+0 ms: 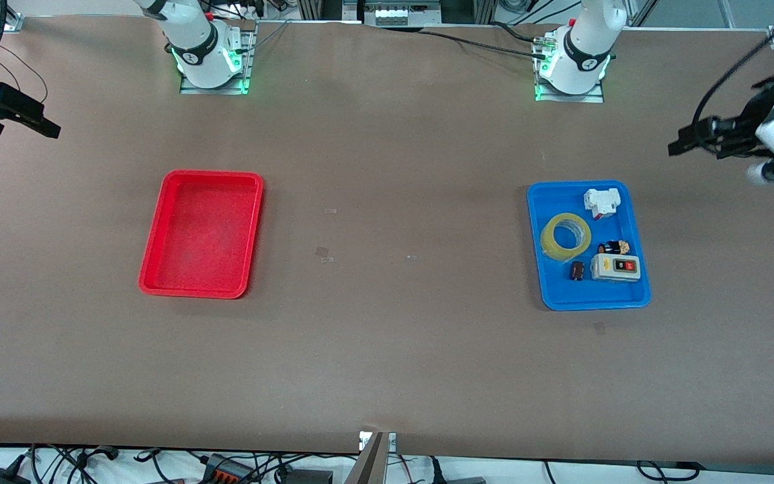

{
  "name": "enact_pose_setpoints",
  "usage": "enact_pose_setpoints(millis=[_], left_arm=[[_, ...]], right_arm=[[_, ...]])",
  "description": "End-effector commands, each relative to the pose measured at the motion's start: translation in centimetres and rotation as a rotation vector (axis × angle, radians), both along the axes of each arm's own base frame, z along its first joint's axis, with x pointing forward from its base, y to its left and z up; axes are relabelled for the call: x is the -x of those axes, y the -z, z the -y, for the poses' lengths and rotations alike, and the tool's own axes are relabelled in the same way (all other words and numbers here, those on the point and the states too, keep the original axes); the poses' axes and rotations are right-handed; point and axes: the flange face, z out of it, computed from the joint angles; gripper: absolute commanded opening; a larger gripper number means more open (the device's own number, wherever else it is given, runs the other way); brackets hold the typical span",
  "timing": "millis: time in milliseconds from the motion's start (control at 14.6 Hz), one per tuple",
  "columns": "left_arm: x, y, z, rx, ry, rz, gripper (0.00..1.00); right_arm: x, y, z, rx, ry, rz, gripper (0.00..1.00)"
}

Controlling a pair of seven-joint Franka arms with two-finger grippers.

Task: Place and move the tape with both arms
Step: 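Reach the left gripper down to the yellow tape roll in the blue tray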

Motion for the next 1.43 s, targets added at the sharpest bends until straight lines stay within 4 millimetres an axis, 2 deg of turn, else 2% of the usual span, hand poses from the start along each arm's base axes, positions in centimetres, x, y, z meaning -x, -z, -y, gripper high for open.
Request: enact_pose_setpoints(millis=[0,137,273,546,956,1365], left_arm=[[-0.8,7.2,0.4,0.016,-0.005,0.029,1.00],[-0.9,11.8,0.9,0.015,-0.001,0.080,1.00],[-0.4,15.6,1.0,0.012,-0.003,0.118,1.00],[0.5,21.4,1.2,0.007,-0.001,0.196,1.00],[-0.3,28.7,1.7,0.005,0.011,0.200,1.00],[-0.2,32.0,2.4,0.005,0.027,0.168,1.00]], right_arm=[[0.2,-0.3,0.2,0.007,-0.013,0.010,0.99],[0.2,-0.3,0.0,0.007,-0.015,0.010,0.99],[0.1,-0.1,0.0,0.007,-0.013,0.007,0.99],[-0.2,0.2,0.0,0.005,-0.014,0.010,0.99],[-0.1,0.2,-0.1,0.001,-0.016,0.007,0.99],[-0.3,0.6,-0.1,0.001,-0.016,-0.002,0.98]])
